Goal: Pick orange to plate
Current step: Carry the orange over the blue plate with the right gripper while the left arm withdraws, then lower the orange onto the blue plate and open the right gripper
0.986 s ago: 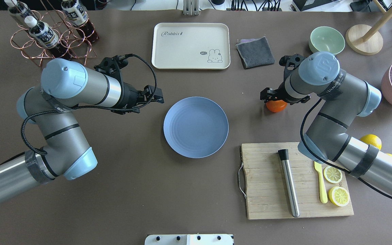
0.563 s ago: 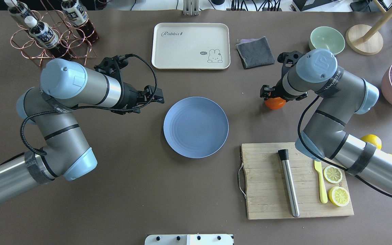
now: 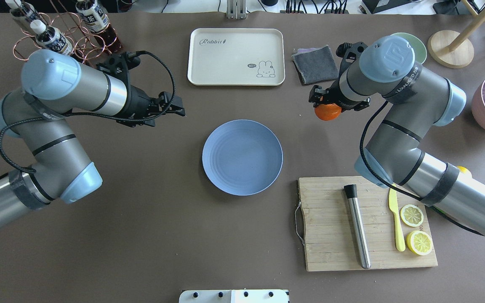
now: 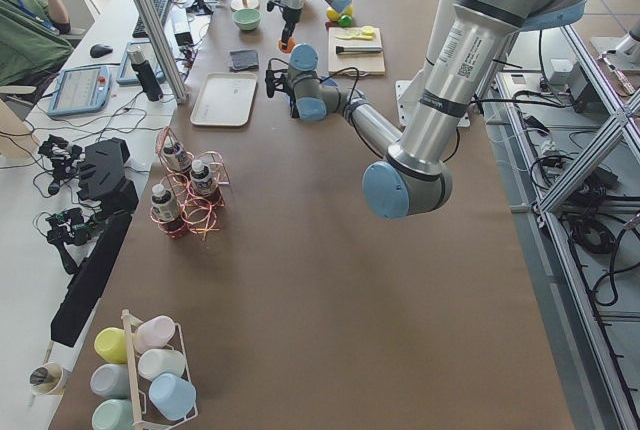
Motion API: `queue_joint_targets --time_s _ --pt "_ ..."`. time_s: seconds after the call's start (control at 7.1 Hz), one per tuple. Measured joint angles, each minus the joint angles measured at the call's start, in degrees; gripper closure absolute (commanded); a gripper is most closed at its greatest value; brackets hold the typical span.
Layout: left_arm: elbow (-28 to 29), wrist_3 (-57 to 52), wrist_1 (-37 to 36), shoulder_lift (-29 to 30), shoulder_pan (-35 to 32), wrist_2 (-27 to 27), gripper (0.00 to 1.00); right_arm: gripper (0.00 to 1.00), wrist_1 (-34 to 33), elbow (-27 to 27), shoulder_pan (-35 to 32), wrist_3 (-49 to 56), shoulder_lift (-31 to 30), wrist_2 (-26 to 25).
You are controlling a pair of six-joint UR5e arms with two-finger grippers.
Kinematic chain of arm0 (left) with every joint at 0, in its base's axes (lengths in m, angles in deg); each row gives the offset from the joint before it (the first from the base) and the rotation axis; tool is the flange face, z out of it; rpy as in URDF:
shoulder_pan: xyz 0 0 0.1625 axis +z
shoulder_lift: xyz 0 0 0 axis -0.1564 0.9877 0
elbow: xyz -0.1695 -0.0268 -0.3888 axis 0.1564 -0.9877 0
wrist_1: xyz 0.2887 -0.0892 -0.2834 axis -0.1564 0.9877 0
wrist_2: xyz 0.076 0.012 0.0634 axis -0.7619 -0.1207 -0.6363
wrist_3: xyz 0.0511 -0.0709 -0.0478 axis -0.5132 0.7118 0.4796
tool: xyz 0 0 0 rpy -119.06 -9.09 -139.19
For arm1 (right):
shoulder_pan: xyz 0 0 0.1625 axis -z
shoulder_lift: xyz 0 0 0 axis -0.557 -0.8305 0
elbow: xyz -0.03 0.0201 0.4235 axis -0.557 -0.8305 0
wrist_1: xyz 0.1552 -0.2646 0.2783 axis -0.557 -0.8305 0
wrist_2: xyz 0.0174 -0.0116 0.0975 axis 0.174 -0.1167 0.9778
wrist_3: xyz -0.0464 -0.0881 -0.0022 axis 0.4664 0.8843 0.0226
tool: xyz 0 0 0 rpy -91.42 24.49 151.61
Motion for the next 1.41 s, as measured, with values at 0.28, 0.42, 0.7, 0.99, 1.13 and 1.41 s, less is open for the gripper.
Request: queue_joint_targets --time_s 0.28,0.42,0.7,0.99,1.13,1.41 --pt "-0.9 -6.4 0.1 -4.3 -6.0 5.9 0.02 1.0 -3.0 1.5 4.0 -1.7 3.0 -3.1" --pt "-1.4 -8.6 0.3 -6.5 -8.3 8.1 0.02 1.0 -6.2 1.7 6.7 -2.2 5.8 -4.9" --pt "-3.4 -12.1 1.3 -11.6 -11.4 10.5 0.02 1.0 -10.0 1.5 12.9 -3.3 9.4 -9.2" --pt "-4.3 -16.9 1.8 -15.6 -13.3 11.3 0.02 1.0 -10.5 0.0 16.8 -3.8 11.6 -12.1" --pt "-4.3 -18.1 2.0 -16.5 -14.0 11.8 0.02 1.0 -10.5 -1.8 17.7 -4.5 13.3 -12.6" --pt "-4.2 -19.3 2.2 -17.3 -14.7 12.2 0.02 0.4 -10.2 -5.4 19.3 -6.4 16.2 -14.0"
